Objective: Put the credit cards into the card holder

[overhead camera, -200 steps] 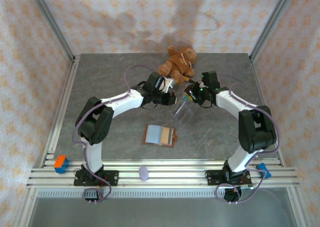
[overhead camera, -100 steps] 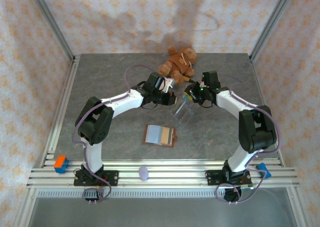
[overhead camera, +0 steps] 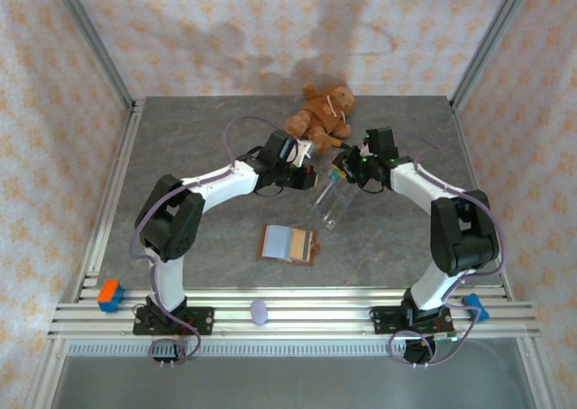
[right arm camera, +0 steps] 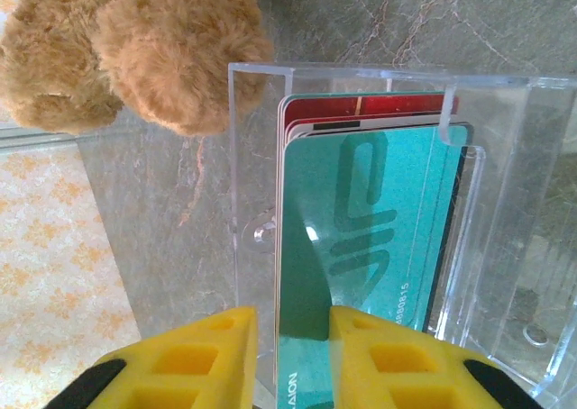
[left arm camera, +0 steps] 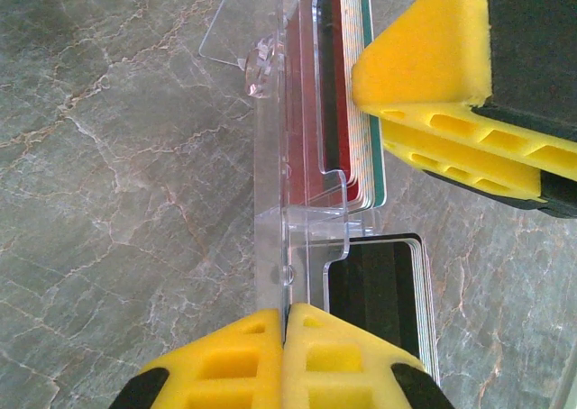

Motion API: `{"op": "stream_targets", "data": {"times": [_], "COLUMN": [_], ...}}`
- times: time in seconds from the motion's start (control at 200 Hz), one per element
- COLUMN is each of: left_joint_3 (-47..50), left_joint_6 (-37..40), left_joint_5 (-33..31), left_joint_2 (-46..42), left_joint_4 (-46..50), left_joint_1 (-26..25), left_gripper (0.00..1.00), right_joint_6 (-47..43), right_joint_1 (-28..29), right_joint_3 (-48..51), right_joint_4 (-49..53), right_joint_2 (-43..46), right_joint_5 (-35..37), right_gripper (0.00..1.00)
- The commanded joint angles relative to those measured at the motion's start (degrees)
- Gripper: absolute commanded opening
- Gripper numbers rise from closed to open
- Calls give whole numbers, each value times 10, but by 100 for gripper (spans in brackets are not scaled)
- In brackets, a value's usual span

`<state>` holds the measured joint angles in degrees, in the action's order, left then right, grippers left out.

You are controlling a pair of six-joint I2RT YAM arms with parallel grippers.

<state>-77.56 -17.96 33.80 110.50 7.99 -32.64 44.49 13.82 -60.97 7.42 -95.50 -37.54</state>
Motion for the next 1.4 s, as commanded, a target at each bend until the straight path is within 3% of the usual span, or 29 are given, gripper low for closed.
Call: {"op": "stream_targets", "data": {"times": [0.0, 0.21, 0.481, 0.751, 1.076, 1.392], "left_joint_3": [-4, -6, -7, 3, 10, 14], "left_joint_6": [10, 11, 15, 3, -10, -16], "left_joint_5": [-11, -13, -20, -55, -71, -69], "left_joint_2": [-8, -6, -6, -8, -8, -8], "left_joint_4": [28, 30, 34, 30, 19, 14], "left_joint_1": [-10, -13, -14, -13, -13, -13], "left_gripper": [0, 0, 0, 0, 0, 0], "right_joint_6": [-2, -4, -11, -57, -84, -98], "right_joint_1": [-1, -2, -3, -3, -8, -8], "right_joint_3": [-15, -13, -21, -38, -12, -34], "right_joint_4": [-21, -15, 12, 119, 162, 199], "right_joint_2": [15, 12, 24, 32, 32, 9], "right_joint_5": [-7, -9, -6, 20, 44, 60], "right_gripper": [25, 13, 12, 7, 7, 16]}}
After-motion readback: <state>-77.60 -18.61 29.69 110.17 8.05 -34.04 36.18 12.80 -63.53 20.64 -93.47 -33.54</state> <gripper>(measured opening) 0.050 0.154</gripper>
